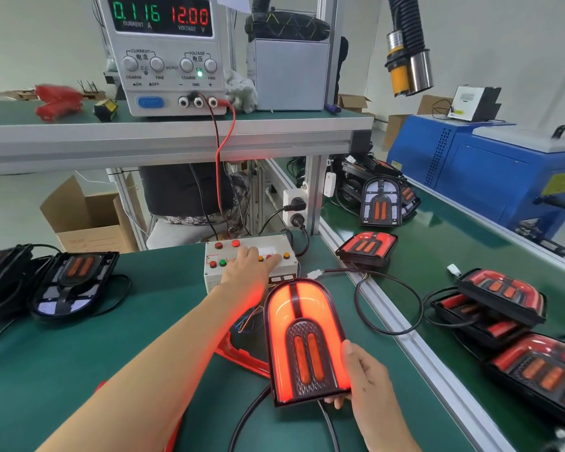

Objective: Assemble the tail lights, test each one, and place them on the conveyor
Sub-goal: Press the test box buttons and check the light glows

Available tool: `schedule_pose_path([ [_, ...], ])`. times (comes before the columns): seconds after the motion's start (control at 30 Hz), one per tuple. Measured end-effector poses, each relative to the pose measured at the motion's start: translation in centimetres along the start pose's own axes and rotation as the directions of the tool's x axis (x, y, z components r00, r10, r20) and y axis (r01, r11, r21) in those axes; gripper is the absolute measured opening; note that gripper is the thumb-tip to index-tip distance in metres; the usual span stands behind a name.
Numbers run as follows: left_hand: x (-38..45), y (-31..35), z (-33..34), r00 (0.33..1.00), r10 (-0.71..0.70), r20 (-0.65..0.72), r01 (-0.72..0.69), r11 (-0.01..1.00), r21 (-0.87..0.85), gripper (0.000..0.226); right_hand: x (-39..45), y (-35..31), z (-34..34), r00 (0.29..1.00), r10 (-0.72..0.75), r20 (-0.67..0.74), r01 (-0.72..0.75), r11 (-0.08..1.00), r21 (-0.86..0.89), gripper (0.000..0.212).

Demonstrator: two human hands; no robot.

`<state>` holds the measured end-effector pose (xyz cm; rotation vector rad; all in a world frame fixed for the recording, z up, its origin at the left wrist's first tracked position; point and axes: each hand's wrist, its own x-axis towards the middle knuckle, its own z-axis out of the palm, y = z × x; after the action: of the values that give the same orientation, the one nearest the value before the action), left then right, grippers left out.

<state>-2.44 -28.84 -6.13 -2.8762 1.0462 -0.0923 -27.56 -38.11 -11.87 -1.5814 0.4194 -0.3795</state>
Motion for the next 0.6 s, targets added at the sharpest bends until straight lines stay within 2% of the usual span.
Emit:
schedule_pose_path([
  [0.23, 0.2, 0.0, -0.1, 1.0, 0.002, 0.003, -0.002, 1.0, 0.017, 0.079, 0.1, 0.1, 0.0, 1.0, 0.007, -0.002, -0.007, 1.0, 0.01, 0.039],
  [0.37, -0.1, -0.4, -1.2, 0.998, 0.06, 0.027, -0.059, 0.998, -0.022, 0.073, -0.1, -0.1, 0.0, 1.0, -0.014, -0.005, 0.014, 1.0, 0.011, 0.041],
  [0.43, -0.9, -1.0, -2.1, 0.997, 0.067, -0.026, -0.07, 0.984, -0.161, 0.054, -0.3, -0.3, -0.1, 1.0, -0.01, -0.015, 0.011, 0.999, 0.052, 0.042],
  [0.5, -2.1, -1.6, -2.9, 0.993, 0.035, -0.116, -0.078, 0.917, -0.391, 0.032, -0.4, -0.5, -0.2, 0.999, -0.003, -0.037, 0.007, 0.994, 0.108, 0.046],
  [0.57, -3.6, -2.1, -3.3, 0.991, 0.047, -0.122, -0.111, 0.798, -0.592, 0.031, -0.5, -0.6, -0.3, 0.998, 0.009, -0.066, 0.001, 0.987, 0.158, 0.05],
  [0.6, -4.3, -2.3, -3.3, 0.991, 0.09, -0.101, -0.133, 0.773, -0.62, 0.035, -0.6, -0.7, -0.3, 0.996, 0.014, -0.083, 0.002, 0.983, 0.182, 0.051],
])
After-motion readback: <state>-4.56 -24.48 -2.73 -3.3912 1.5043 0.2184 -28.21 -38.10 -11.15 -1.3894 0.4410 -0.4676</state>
